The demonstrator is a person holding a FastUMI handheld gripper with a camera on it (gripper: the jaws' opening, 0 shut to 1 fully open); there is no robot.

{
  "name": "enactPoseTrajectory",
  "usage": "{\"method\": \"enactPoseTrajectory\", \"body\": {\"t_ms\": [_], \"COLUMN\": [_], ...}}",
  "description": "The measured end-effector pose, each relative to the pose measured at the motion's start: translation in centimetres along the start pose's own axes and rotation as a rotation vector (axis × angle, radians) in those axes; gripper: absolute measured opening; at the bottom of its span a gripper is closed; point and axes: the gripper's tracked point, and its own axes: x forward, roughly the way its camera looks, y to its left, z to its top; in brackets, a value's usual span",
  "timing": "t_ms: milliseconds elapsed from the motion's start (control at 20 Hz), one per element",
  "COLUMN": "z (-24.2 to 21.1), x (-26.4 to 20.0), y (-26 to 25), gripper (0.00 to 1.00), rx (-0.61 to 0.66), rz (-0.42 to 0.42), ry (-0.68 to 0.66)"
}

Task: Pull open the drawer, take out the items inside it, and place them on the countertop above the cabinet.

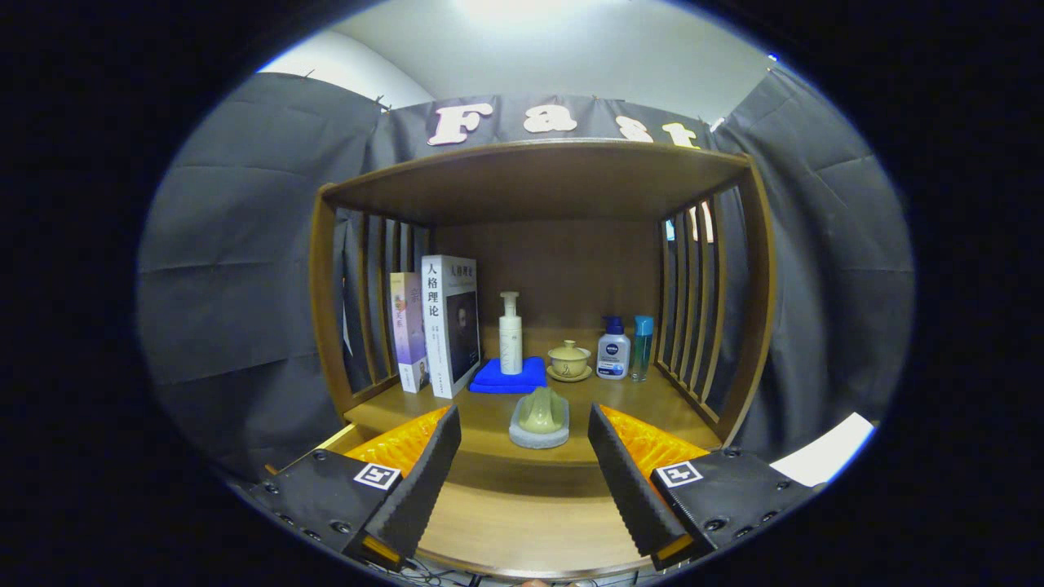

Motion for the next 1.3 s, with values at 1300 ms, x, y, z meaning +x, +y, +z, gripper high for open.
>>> {"method": "enactPoseTrajectory", "body": {"t_ms": [1300], "z": [-17.8], "x": [-9.7], "y": [2.8], "gripper": [0.98], "rx": [0.109], "rz": [-0.117], "ry": [0.093]}}
